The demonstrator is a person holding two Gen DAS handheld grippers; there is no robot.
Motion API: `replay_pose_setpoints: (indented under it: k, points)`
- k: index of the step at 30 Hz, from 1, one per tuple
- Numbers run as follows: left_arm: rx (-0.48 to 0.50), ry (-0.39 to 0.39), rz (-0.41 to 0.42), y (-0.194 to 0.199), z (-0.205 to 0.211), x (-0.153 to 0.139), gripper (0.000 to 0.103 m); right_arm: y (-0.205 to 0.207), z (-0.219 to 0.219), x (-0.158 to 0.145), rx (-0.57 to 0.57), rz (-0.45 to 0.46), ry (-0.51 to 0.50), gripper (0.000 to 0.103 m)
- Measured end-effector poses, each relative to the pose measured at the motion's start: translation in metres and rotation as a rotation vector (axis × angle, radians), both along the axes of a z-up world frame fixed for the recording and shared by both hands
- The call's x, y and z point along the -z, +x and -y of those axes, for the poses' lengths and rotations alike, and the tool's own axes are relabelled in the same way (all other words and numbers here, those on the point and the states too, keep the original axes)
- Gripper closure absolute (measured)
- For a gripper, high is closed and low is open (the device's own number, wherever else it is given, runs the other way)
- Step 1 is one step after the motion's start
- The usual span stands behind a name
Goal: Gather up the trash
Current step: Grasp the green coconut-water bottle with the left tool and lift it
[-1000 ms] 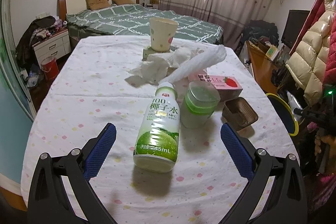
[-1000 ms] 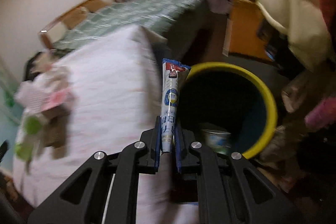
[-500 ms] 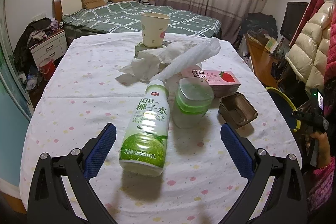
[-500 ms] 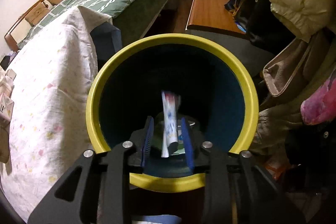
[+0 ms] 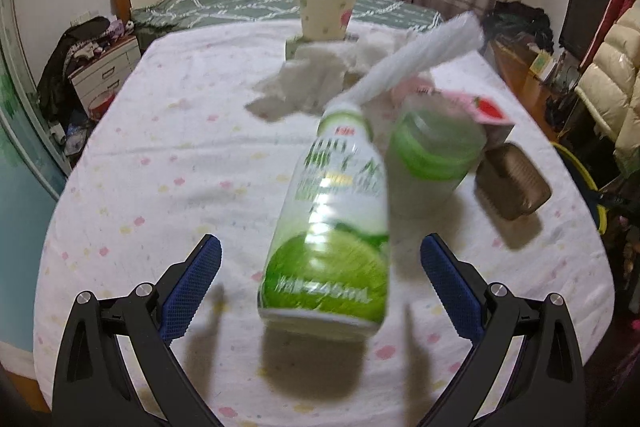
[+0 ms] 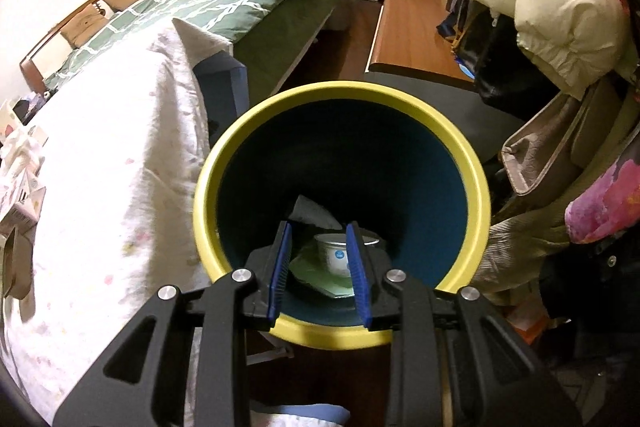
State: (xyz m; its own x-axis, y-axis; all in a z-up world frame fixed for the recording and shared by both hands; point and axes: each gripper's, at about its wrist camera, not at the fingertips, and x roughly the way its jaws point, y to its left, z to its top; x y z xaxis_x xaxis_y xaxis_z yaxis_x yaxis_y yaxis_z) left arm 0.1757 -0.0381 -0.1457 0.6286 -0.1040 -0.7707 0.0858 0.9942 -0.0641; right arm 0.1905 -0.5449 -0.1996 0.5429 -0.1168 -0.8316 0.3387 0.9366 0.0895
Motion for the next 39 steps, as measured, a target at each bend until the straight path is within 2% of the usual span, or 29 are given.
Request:
replay_pose_setpoints:
  k: [5,10,14,19,25,27,30,39]
  points:
    - [-0.009,-0.028,-0.020,-0.007,-0.009,0.007,0.005,0.002,-0.007,0.001,-0.017,-0.004,0.003,0.076]
    - [-0.002,-0.015,-0.019,-0.013,-0.010,0.007,0.019,0.004,-0.013,0.000,-0.034,-0.001,0.012,0.076]
    - [-0.008,-0.037,-0.004,-0.018,-0.015,0.006,0.020,0.004,-0.015,0.000,-0.043,0.000,0.013,0.076]
    - [0.014,-0.028,0.003,-0.017,-0.008,0.008,0.022,0.002,-0.015,0.001,-0.044,0.001,0.019,0.076]
    - [0.031,-0.065,0.010,-0.019,-0.009,0.008,0.050,0.001,-0.014,0.001,-0.043,0.003,0.023,0.076]
    - [0.030,-0.078,0.013,-0.019,-0.011,0.006,0.050,0.001,-0.014,0.001,-0.043,0.003,0.023,0.076]
    - [0.032,-0.057,0.046,-0.023,-0.009,-0.003,0.050,0.001,-0.014,0.001,-0.043,0.003,0.023,0.076]
    - [0.071,0.029,0.204,-0.033,-0.002,-0.056,0.051,0.001,-0.018,0.001,-0.054,0.005,0.026,0.076]
